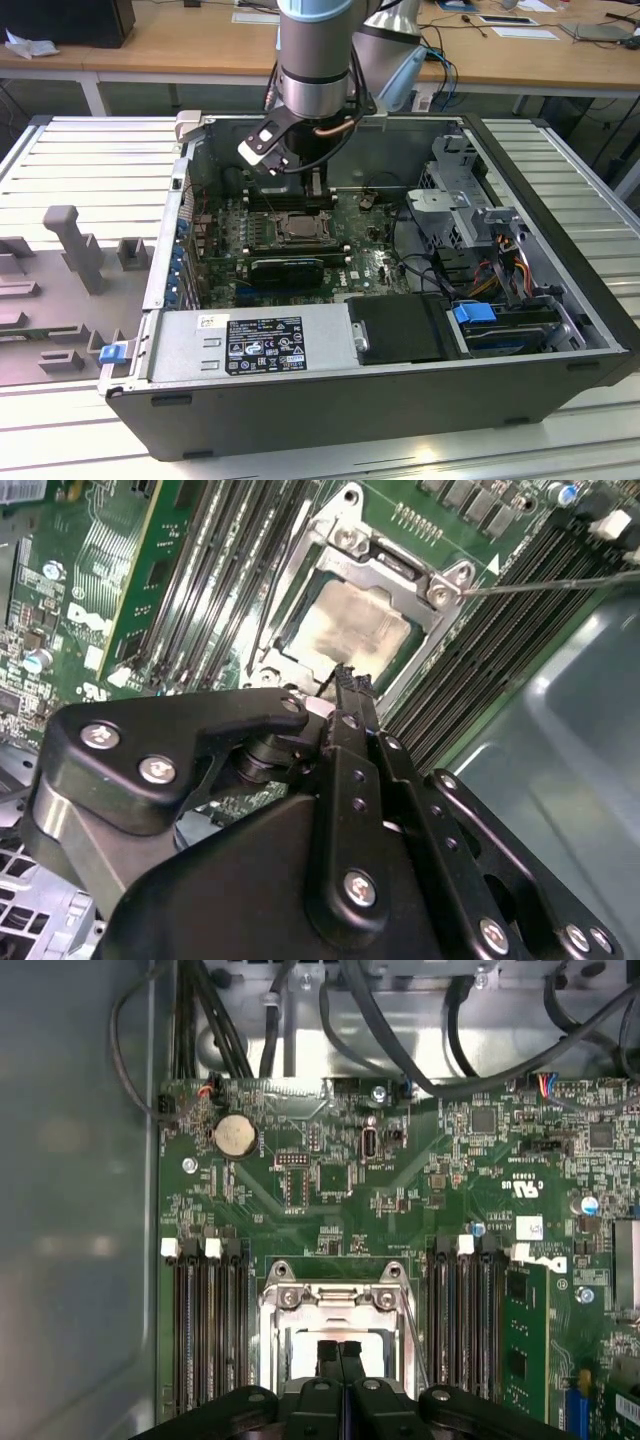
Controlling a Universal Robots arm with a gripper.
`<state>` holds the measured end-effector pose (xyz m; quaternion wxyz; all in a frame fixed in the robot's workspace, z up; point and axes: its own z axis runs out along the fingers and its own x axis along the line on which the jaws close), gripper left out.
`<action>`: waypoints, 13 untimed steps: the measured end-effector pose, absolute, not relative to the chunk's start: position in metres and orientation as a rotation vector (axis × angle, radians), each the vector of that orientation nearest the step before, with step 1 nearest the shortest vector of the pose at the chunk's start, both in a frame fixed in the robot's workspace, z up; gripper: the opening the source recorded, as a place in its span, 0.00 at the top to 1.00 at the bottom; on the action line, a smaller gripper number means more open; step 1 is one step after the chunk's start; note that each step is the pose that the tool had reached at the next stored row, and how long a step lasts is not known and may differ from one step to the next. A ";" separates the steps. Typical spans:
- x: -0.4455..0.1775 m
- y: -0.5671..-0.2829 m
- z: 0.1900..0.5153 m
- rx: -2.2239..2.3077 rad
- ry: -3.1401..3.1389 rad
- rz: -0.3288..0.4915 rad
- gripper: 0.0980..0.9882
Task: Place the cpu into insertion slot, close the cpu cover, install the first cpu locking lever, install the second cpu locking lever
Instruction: 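Close the cpu cover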
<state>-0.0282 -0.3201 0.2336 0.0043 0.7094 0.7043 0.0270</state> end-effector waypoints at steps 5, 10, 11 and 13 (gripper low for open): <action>-0.033 -0.320 0.234 2.223 2.206 0.085 0.99; -0.039 -0.320 0.234 2.223 2.206 0.085 0.99; -0.039 -0.320 0.234 2.223 2.206 0.085 0.99; -0.041 -0.320 0.234 2.223 2.206 0.085 0.99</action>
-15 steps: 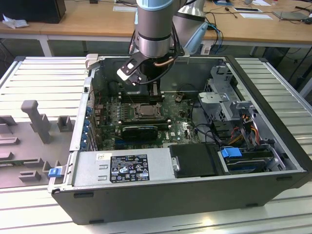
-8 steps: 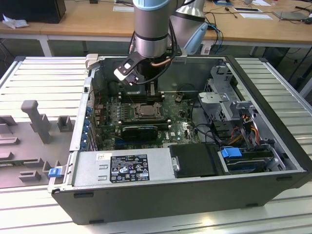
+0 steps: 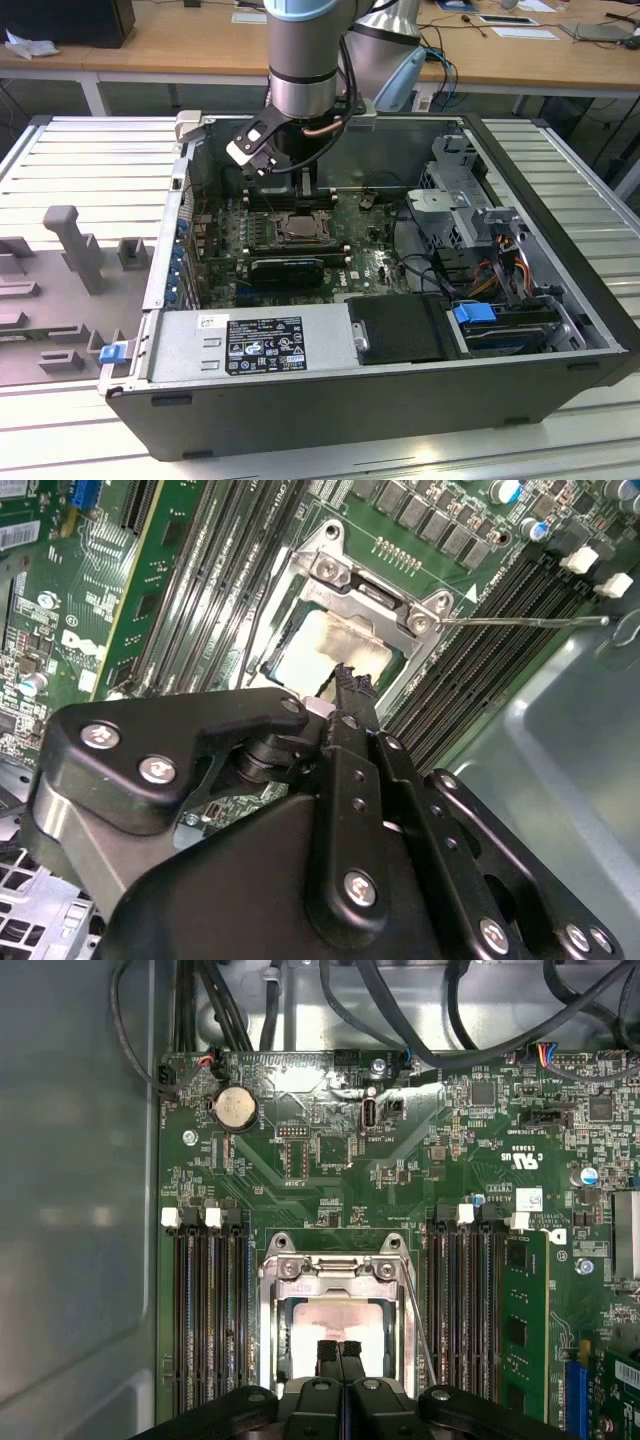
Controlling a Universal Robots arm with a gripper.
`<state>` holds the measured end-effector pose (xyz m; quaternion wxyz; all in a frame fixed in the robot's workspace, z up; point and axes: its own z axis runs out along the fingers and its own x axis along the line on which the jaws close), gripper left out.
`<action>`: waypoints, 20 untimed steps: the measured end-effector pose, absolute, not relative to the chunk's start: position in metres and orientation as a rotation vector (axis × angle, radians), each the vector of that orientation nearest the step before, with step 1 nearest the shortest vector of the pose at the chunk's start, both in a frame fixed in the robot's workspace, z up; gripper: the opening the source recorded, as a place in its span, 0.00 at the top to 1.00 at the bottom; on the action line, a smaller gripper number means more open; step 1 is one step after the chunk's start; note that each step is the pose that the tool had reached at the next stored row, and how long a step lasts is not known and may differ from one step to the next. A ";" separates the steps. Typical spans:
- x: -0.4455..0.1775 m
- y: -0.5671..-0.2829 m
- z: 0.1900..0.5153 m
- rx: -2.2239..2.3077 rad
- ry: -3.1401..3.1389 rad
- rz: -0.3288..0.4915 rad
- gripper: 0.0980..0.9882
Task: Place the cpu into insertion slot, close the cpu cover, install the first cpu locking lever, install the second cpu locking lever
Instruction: 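Close the cpu cover, then install the first cpu locking lever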
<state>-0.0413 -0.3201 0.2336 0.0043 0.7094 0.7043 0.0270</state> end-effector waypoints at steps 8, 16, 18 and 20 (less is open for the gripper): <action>-0.042 -0.320 0.243 2.223 2.207 0.085 0.99; -0.042 -0.320 0.253 2.223 2.207 0.085 0.99; -0.042 -0.320 0.255 2.223 2.207 0.085 0.99; -0.042 -0.320 0.257 2.223 2.207 0.085 0.99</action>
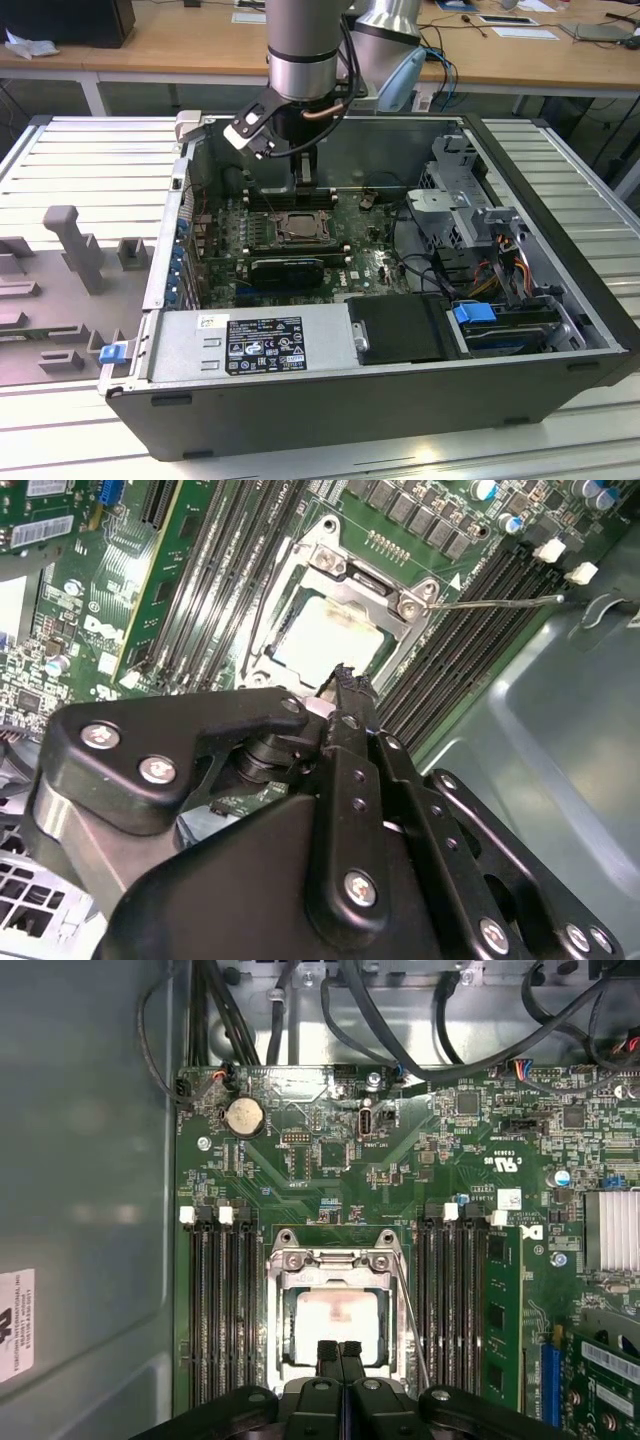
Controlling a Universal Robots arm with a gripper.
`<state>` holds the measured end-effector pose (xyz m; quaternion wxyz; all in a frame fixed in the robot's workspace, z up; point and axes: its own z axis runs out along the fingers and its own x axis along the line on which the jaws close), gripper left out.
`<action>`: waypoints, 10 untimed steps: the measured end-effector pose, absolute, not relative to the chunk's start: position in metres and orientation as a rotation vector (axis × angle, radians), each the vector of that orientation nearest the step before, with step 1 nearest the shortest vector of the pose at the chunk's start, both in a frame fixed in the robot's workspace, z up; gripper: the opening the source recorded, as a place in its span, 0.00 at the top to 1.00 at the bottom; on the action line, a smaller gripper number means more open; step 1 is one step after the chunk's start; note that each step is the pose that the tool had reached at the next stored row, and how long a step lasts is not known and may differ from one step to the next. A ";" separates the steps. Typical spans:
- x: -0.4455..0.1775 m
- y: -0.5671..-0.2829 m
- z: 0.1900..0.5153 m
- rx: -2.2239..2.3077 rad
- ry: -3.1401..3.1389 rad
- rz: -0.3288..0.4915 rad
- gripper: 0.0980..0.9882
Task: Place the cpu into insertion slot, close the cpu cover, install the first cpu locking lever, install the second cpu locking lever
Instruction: 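Install the first cpu locking lever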
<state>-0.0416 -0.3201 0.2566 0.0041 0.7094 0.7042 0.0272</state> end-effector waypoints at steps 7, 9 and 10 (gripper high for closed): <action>-0.042 -0.320 0.263 2.223 2.207 0.085 0.99; -0.042 -0.320 0.265 2.223 2.207 0.085 0.99; -0.042 -0.320 0.266 2.223 2.207 0.085 0.99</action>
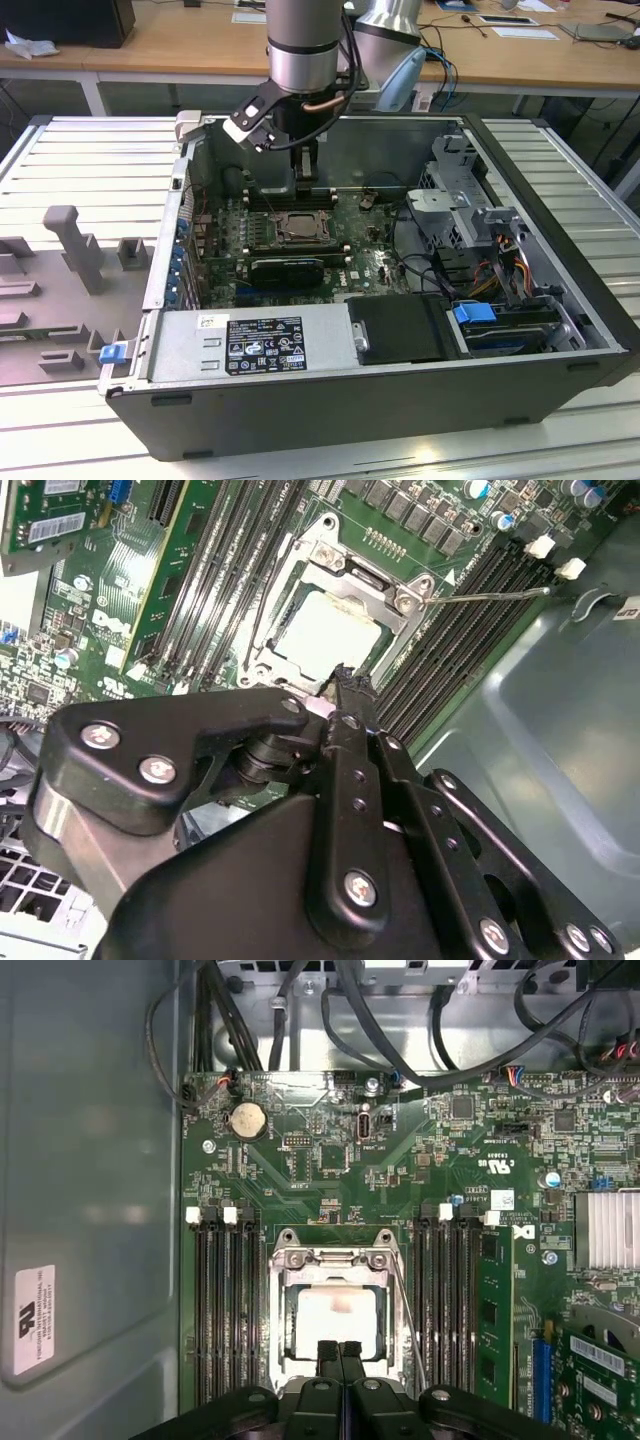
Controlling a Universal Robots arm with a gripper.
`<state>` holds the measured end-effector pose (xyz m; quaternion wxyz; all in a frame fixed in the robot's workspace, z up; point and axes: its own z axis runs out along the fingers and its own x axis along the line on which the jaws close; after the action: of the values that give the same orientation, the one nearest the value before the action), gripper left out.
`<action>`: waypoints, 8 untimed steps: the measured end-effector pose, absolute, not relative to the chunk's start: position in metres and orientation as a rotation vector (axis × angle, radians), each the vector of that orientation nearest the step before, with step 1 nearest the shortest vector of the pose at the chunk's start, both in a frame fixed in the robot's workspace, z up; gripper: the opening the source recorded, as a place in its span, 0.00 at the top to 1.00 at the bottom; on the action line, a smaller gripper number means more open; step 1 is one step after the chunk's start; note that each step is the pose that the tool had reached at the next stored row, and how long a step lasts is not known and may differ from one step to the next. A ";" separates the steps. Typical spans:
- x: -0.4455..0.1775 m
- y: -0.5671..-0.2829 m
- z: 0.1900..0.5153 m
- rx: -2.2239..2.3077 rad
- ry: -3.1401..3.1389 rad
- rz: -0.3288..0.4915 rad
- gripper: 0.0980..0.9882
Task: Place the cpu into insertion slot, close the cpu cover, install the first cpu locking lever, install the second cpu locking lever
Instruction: 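Install the first cpu locking lever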
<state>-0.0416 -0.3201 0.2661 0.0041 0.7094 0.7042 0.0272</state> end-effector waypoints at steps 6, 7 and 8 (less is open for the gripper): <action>-0.042 -0.320 0.276 2.223 2.207 0.085 0.99; -0.042 -0.320 0.276 2.218 2.212 0.085 0.99; -0.042 -0.320 0.276 2.197 2.234 0.085 0.99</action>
<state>-0.0415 -0.3201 0.2763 0.0036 0.7009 0.7127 0.0271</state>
